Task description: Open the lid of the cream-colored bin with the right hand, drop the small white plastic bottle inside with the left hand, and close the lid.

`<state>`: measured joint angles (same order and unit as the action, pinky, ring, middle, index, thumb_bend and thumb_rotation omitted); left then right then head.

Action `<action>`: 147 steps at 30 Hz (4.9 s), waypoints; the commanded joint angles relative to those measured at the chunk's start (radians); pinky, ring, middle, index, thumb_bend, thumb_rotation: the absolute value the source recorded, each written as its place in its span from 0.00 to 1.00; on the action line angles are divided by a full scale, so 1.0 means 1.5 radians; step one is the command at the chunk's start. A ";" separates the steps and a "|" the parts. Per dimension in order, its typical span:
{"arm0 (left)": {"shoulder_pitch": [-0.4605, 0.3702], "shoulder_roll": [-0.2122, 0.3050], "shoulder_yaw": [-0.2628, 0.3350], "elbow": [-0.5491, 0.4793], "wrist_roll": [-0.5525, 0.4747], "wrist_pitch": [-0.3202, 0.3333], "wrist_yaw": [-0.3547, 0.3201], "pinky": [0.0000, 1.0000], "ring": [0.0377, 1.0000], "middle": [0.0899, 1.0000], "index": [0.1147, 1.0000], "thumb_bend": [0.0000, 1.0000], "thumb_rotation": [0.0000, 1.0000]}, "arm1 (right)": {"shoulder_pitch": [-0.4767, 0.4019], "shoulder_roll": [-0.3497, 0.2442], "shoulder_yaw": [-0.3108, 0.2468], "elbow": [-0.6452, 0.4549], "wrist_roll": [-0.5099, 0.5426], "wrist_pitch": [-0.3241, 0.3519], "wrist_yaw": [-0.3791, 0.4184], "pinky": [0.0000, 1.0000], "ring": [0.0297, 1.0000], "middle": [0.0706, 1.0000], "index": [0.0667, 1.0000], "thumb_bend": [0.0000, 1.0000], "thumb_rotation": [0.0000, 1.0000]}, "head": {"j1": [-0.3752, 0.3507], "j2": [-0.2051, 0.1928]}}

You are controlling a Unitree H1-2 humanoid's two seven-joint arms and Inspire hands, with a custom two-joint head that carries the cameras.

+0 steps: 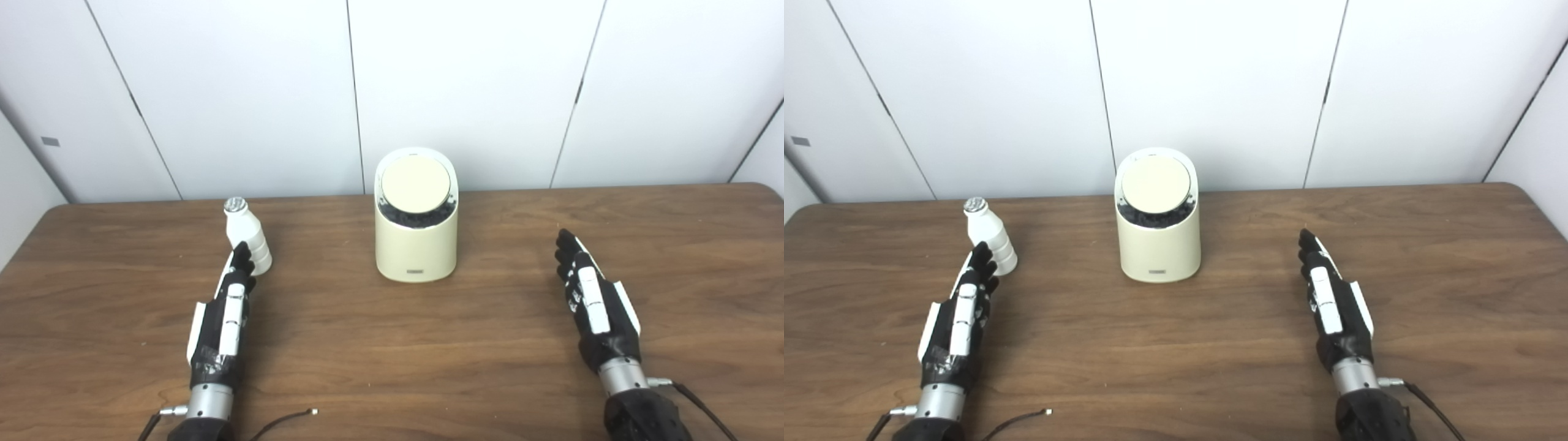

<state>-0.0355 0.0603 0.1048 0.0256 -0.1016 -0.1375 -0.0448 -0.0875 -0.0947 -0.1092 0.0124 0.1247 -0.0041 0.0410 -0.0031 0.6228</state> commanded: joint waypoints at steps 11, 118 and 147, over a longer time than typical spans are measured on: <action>0.018 -0.009 -0.001 0.044 -0.010 -0.016 -0.001 1.00 1.00 1.00 1.00 0.41 0.91 | -0.004 -0.001 -0.004 -0.011 0.001 -0.020 -0.001 1.00 0.97 0.95 0.93 0.48 0.91 | -0.002 0.001; 0.010 -0.048 -0.031 0.059 0.015 -0.033 0.017 1.00 1.00 1.00 1.00 0.44 0.82 | -0.439 -0.067 0.229 0.147 -0.421 0.138 -0.011 0.83 0.91 0.91 0.90 0.91 0.41 | 0.005 0.001; 0.008 -0.053 -0.033 0.072 0.026 -0.052 0.026 1.00 1.00 0.99 1.00 0.47 0.83 | -0.449 -0.091 0.279 0.181 -0.490 0.104 -0.025 0.96 0.95 0.92 0.91 0.93 0.16 | 0.023 -0.004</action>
<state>-0.0714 0.0137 0.0727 0.0580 -0.0578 -0.1834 -0.0085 -0.7305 -0.2163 0.3051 0.2776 -0.5772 0.1572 0.0092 0.0307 0.6152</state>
